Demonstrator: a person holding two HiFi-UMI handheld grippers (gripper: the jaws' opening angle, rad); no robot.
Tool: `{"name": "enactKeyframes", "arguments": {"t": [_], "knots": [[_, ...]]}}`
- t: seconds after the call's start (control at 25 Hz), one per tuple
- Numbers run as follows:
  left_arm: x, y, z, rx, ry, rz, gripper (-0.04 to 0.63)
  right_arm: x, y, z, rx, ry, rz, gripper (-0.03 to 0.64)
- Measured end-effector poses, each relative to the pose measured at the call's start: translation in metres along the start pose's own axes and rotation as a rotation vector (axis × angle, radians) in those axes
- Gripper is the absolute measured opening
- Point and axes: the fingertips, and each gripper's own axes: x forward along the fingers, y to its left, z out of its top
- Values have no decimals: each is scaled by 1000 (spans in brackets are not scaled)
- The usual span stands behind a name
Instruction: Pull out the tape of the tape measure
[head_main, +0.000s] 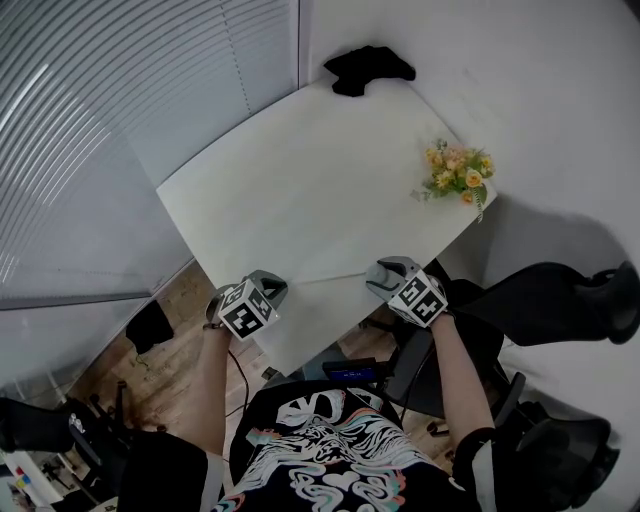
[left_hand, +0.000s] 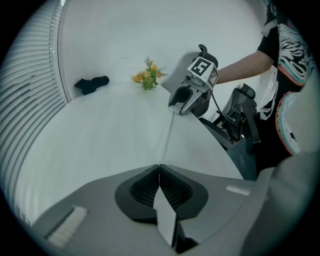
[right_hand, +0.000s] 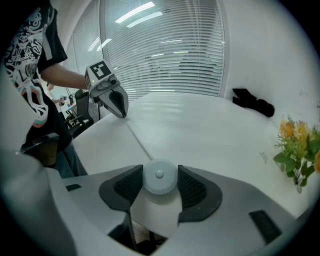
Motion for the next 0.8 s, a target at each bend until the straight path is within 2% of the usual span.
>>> {"name": "enactKeyframes", "arguments": {"t": [0.4, 0.8], "knots": [[-19, 11, -26, -42, 16, 48, 6, 1, 0, -1, 2, -5, 0, 221], [-23, 12, -33, -74, 9, 61, 6, 0, 1, -1, -3, 2, 1, 221]]}}
